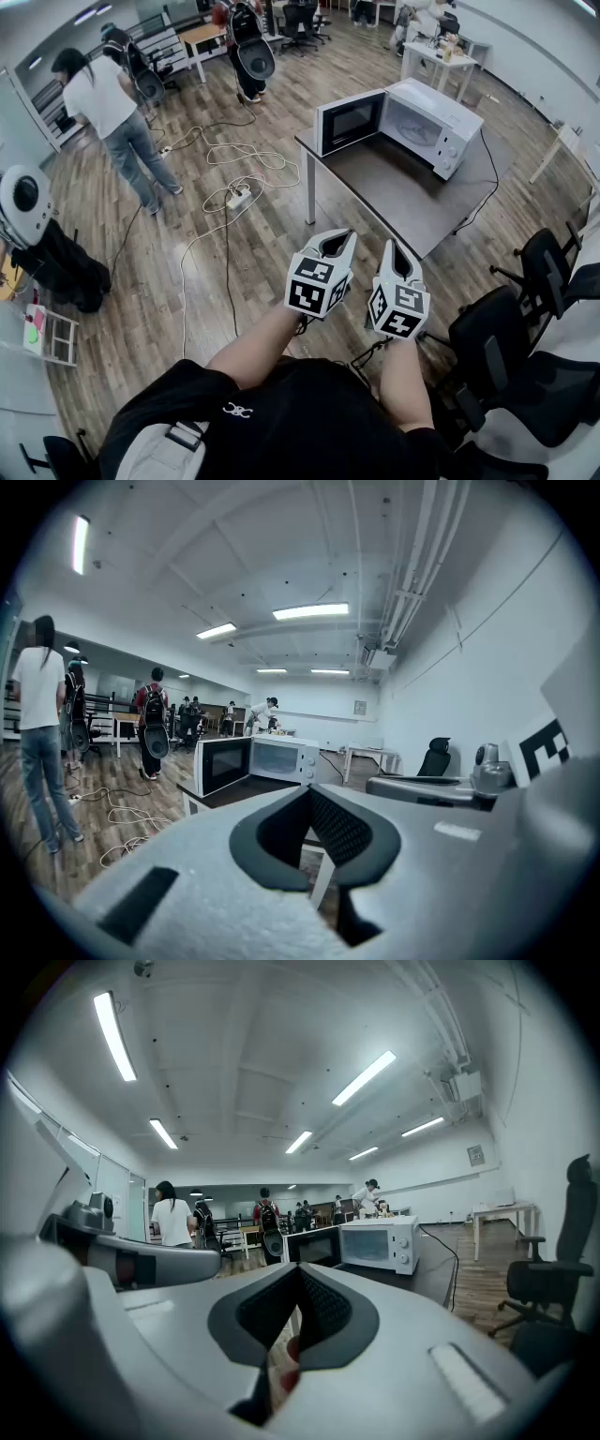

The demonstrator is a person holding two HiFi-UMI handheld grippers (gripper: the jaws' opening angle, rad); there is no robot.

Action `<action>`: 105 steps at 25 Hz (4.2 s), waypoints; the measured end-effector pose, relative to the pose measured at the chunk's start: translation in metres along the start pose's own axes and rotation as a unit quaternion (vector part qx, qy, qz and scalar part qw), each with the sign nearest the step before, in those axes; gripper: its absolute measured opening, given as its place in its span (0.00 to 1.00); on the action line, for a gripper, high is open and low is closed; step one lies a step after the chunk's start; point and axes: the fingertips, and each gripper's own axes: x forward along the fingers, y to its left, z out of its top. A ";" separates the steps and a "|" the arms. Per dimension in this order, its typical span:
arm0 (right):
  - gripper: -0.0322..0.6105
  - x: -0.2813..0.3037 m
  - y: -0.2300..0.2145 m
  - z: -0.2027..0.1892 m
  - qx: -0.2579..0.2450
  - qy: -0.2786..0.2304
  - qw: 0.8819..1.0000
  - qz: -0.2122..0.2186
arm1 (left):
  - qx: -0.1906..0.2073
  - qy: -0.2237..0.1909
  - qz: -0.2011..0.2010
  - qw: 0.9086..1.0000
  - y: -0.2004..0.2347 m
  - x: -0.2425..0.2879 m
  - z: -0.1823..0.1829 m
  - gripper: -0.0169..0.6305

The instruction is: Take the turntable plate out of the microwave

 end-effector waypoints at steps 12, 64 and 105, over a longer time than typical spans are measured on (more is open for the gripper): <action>0.06 -0.025 -0.005 -0.006 0.021 -0.023 0.999 0.026 | 0.003 0.009 0.002 1.000 -0.028 0.001 -0.019 0.04; 0.06 0.274 -0.109 0.020 0.036 0.022 0.993 -0.108 | -0.042 0.055 -0.112 0.991 0.138 0.298 0.039 0.04; 0.06 0.411 -0.257 0.010 0.046 0.063 0.987 -0.141 | -0.056 0.091 -0.101 0.989 0.177 0.546 0.020 0.04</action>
